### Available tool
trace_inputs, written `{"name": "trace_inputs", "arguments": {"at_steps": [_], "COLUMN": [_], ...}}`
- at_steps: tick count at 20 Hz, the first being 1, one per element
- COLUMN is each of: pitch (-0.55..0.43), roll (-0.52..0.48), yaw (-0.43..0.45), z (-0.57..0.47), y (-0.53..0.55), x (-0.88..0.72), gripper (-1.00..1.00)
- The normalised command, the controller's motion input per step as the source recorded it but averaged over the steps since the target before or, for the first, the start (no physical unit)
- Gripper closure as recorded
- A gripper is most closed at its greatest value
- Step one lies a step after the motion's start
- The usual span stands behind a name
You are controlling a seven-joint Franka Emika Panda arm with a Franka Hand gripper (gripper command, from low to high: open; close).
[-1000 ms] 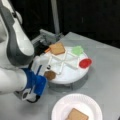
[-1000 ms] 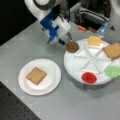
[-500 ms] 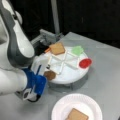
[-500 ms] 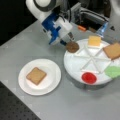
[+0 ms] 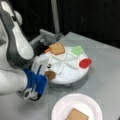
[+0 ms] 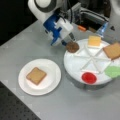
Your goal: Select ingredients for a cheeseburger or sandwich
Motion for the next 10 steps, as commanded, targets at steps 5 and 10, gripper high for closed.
{"name": "trace_inputs", "arguments": {"at_steps": [5,10], "pitch": [-0.092,-0.076], "roll": [0.239,0.247], "yaw": [-0.015,-0.03], "z": [-0.1,-0.09], "y": [-0.08,-0.08], "x": [0.07,0.09], "gripper": [-1.0,-1.0]}}
